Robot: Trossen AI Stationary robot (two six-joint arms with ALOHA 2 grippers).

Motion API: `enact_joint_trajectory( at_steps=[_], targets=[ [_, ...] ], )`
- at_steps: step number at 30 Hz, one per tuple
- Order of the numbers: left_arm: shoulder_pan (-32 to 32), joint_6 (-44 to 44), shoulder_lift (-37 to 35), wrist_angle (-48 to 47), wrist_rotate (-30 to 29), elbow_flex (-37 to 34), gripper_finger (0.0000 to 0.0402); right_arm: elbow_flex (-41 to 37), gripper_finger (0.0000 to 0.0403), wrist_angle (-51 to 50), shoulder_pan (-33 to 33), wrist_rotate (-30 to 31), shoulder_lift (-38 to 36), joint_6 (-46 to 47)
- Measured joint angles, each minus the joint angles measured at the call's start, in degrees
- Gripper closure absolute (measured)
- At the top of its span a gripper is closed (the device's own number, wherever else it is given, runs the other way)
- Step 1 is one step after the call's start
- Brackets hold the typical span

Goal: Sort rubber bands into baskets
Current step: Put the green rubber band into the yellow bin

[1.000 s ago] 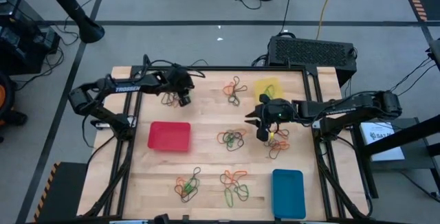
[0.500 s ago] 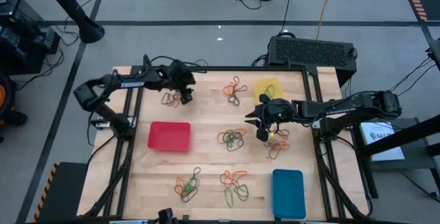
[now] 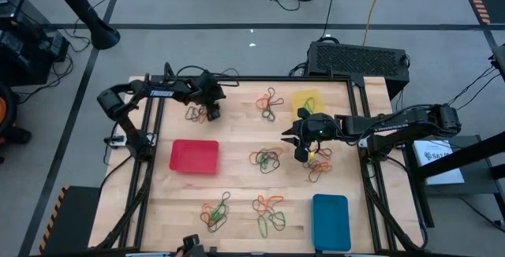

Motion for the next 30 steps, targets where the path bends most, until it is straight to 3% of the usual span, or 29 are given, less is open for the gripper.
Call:
enact_joint_trajectory(
  at_steps=[6, 15, 21, 30],
  targets=[
    [0.0, 1.2, 0.0, -0.6, 0.0, 0.0, 0.0228, 0.0, 0.0316, 0.0, 0.0, 0.0, 0.0, 0.0],
    [-0.5, 1.2, 0.0, 1.3, -0.2, 0.0, 0.0389, 0.0, 0.0316, 0.6, 0.0, 0.0, 0.0, -1.2],
    [-2.1, -0.2, -2.3, 0.4, -0.6, 1.4, 0.0398, 0.0, 0.0316, 1.4, 0.0, 0.1, 0.0, -3.2],
    [-4.9, -4.1, -17.7, -1.7, 1.1, 2.5, 0.04, -5.5, 0.0316, 16.7, -0.5, 0.1, 0.9, -9.0]
  ],
)
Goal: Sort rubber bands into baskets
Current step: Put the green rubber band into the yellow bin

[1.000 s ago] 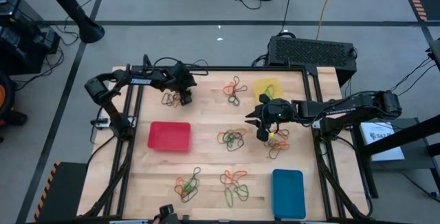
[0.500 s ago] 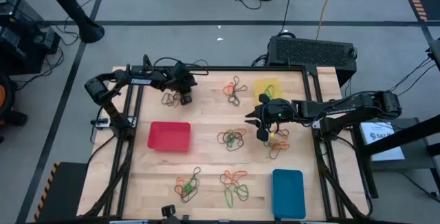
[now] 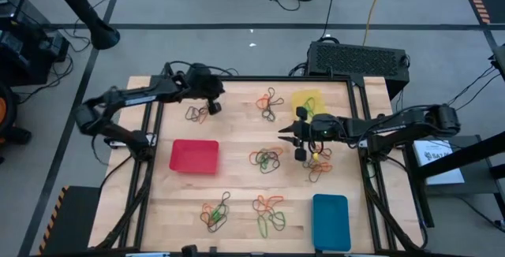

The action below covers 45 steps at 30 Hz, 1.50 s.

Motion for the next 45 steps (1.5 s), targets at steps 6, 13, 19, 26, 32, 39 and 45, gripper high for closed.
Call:
enact_joint_trajectory(
  at_steps=[6, 13, 19, 26, 32, 39, 45],
  targets=[
    [-3.3, -10.2, -3.8, 2.3, 10.7, 0.0, 0.04, -0.9, 0.0316, 10.4, 0.0, 0.0, 5.0, -2.4],
    [-12.3, -17.0, -1.0, 8.8, 10.0, 0.0, 0.0401, -0.9, 0.0316, 28.0, -1.0, -0.1, 15.4, -2.4],
    [-19.6, -18.8, 2.1, 16.0, 8.9, 0.0, 0.0401, -0.1, 0.0316, 37.8, -3.2, -0.1, 23.1, 1.2],
    [-24.0, -18.9, 6.1, 20.8, 6.3, 0.0, 0.0401, 4.1, 0.0267, 36.0, -3.8, -7.3, 27.1, 2.2],
    [-24.6, -19.0, 9.0, 21.6, 4.0, 0.0, 0.0401, 6.4, 0.0183, 31.9, -3.1, -10.9, 28.5, 2.1],
    [-24.7, -19.0, 10.5, 21.8, 3.6, 0.0, 0.0401, 7.1, 0.0128, 30.1, -3.7, -7.4, 29.0, 3.2],
    [-24.8, -19.0, 10.5, 22.2, 4.1, 0.0, 0.0401, 7.1, 0.0124, 25.9, -4.2, -4.5, 29.0, 5.5]
  ],
)
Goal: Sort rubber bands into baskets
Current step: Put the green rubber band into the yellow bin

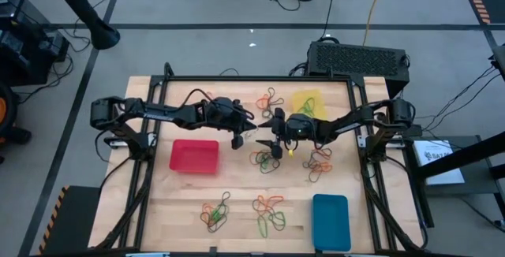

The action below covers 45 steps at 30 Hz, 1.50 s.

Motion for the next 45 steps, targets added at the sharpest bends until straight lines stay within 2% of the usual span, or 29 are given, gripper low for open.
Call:
enact_joint_trajectory(
  at_steps=[14, 17, 23, 32, 38, 41, 45],
  targets=[
    [-0.1, 0.0, 0.0, 0.4, 0.2, 0.0, 0.0401, 0.0, 0.0125, 4.9, -0.7, -1.8, 0.0, 1.4],
    [-0.3, 0.0, 0.0, 0.4, 0.2, 0.0, 0.0401, 0.0, 0.0135, 5.0, -0.7, -1.8, 0.0, 1.8],
    [-0.4, 0.0, 0.0, 0.4, 0.2, 0.0, 0.0401, 0.0, 0.0201, 5.2, -0.7, -1.8, 0.0, 2.3],
    [-0.4, 1.1, 0.0, 0.3, 0.2, 0.0, 0.0359, 0.0, 0.0386, 5.7, -0.8, -1.8, 0.0, 0.8],
    [-0.4, 3.0, -0.1, -0.3, -0.2, 0.0, 0.0307, 0.0, 0.04, 3.4, -1.3, -1.2, -1.2, 0.0],
    [-0.4, 3.2, -1.1, -2.1, -2.7, 0.0, 0.0279, 0.0, 0.0401, -3.5, -2.1, 4.2, -4.5, -1.4],
    [-0.2, 6.1, -2.1, -6.0, -8.8, -0.1, 0.0257, 0.0, 0.0402, -13.5, -3.6, 12.1, -11.8, -4.2]
  ],
)
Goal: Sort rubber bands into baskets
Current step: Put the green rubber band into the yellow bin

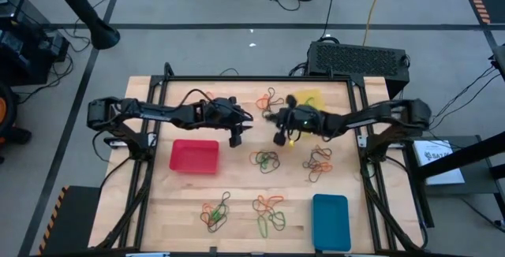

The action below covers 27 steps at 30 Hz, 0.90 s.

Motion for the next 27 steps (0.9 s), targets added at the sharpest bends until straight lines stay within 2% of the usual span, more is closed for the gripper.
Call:
enact_joint_trajectory(
  at_steps=[6, 11, 14, 17, 21, 27],
  targets=[
    [0.1, 2.0, -1.7, -8.7, -14.2, 0.2, 0.0253, 0.0, 0.0402, -23.4, -3.9, 6.1, -14.2, -0.1],
    [0.3, 0.2, -2.9, -19.8, -18.1, 0.1, 0.0253, 0.0, 0.0402, -41.6, -8.2, 8.7, -22.3, 6.9],
    [0.3, -2.1, -3.5, -25.4, -19.0, 0.0, 0.0253, 0.0, 0.0403, -47.3, -10.0, 7.9, -23.3, 12.2],
    [0.3, -3.1, -4.3, -29.4, -21.2, 0.1, 0.0253, 0.0, 0.0403, -50.4, -11.0, 4.0, -22.4, 15.2],
    [0.3, -6.3, -7.2, -34.4, -29.1, 0.1, 0.0253, 0.0, 0.0397, -51.9, -11.0, 2.3, -21.4, 16.6],
    [0.3, -10.5, -15.6, -42.0, -41.1, -0.4, 0.0253, 0.0, 0.0379, -53.9, -11.0, 2.3, -21.3, 17.7]
  ],
)
